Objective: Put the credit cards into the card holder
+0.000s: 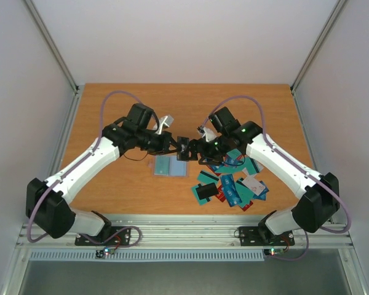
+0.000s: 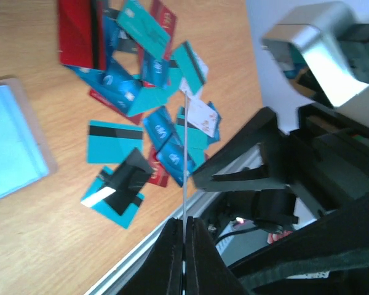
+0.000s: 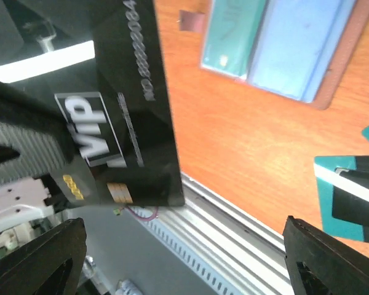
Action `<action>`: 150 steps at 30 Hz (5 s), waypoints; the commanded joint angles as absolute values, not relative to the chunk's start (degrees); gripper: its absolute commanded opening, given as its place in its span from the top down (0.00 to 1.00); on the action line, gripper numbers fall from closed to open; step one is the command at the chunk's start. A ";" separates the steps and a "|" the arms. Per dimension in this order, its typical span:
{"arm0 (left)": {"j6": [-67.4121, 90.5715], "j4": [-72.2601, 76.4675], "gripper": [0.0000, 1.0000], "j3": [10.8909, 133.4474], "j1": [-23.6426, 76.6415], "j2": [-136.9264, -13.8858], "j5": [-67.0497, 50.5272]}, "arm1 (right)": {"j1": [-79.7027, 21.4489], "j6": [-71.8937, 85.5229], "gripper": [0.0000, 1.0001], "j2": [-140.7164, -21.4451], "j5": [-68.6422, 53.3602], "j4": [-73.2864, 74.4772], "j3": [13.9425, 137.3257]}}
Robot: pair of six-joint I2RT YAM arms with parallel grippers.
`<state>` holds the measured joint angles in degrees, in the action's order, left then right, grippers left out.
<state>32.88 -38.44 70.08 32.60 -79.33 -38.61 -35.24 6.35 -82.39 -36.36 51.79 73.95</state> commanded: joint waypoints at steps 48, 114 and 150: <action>24.94 7.22 1.00 37.80 15.69 -90.61 -39.52 | -26.81 11.96 0.33 -108.22 -48.58 17.08 61.29; 27.59 0.26 1.00 38.11 15.70 -96.99 -44.53 | -26.81 11.82 0.39 -115.55 -50.18 17.14 64.16; 41.50 -8.32 1.00 41.99 15.66 -95.78 -42.65 | -26.72 12.12 0.40 -117.63 -52.16 16.11 65.04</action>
